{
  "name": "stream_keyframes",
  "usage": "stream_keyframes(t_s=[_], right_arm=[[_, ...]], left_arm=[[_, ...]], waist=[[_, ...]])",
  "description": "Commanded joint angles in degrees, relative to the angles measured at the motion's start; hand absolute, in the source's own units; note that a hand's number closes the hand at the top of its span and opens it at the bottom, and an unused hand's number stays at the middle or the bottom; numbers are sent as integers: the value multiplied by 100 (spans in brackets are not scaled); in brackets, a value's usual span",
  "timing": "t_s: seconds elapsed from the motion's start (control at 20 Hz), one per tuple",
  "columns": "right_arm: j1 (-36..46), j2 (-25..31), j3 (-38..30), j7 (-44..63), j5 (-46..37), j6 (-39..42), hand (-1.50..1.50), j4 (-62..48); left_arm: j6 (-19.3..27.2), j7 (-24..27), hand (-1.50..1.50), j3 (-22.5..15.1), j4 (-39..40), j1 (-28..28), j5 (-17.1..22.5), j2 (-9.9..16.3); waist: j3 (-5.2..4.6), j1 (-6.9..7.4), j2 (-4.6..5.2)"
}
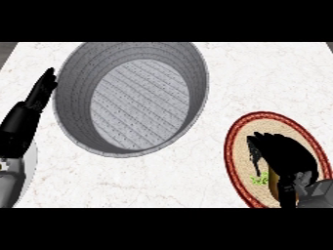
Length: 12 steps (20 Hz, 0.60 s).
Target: Pick the pear from the placemat and place it in the basket
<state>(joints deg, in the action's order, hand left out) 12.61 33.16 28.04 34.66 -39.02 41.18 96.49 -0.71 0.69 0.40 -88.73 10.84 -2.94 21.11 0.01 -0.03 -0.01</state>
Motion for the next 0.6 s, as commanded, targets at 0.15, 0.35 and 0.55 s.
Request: stream_keyframes(t_s=[0.15,0.35,0.55], right_arm=[[-100,187,-532,-753,-362,152,-150,-300],[-201,-234,-468,-676,-751,-75,-150,-546],[-256,-217,-579,-1219,-1113,-184,-150,-890]], left_arm=[[-230,188,0,222,212,-20,-62,-136],[-160,-255,0,97,-740,-435,-239,-237],[-78,-28,0,130,50,93,-510,-489]], waist=[[-1,7,0],[1,41,-7],[0,6,2]])
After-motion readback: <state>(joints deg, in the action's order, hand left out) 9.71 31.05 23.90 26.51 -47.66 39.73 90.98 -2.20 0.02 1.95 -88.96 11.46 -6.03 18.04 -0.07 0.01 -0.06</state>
